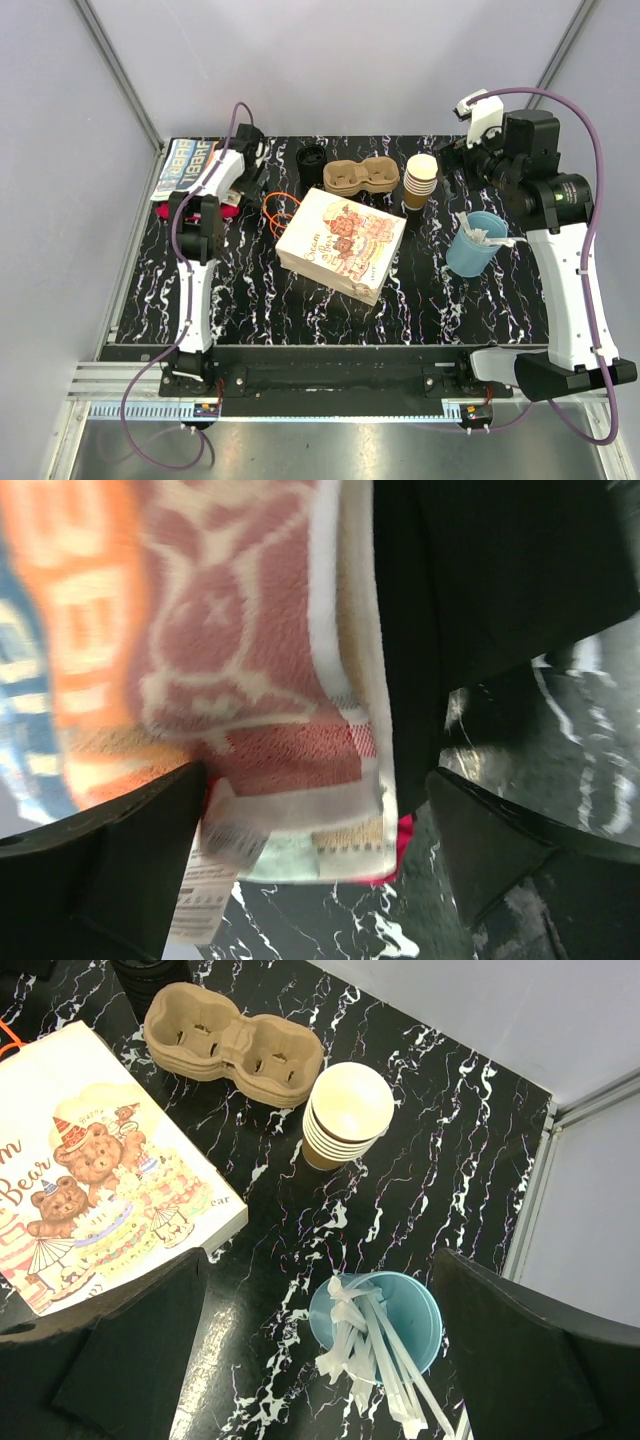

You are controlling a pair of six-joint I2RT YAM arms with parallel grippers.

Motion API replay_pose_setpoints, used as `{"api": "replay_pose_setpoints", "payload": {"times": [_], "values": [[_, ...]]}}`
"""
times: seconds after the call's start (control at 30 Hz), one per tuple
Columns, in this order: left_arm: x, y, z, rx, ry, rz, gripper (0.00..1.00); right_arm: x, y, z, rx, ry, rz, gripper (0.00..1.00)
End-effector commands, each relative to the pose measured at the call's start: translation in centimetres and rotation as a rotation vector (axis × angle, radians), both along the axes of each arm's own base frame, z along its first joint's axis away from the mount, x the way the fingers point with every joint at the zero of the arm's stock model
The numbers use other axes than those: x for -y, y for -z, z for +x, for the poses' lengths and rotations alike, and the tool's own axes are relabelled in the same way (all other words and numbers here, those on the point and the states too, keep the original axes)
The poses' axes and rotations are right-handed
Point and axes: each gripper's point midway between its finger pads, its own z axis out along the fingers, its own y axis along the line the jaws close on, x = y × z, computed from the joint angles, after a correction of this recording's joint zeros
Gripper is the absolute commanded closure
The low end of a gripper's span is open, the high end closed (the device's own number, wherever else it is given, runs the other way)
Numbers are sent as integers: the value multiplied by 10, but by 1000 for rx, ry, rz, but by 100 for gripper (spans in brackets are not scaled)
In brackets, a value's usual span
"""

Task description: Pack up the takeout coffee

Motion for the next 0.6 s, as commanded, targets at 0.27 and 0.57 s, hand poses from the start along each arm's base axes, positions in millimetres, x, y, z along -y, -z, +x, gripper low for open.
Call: {"api": "replay_pose_setpoints", "payload": {"times": [0.27, 0.57], "values": [[-64, -21, 18, 95, -122, 224, 1, 1, -3, 1, 25, 8, -6, 0], [-137, -7, 8, 61, -254, 243, 1, 0, -1, 0, 22, 5, -5, 0]]}}
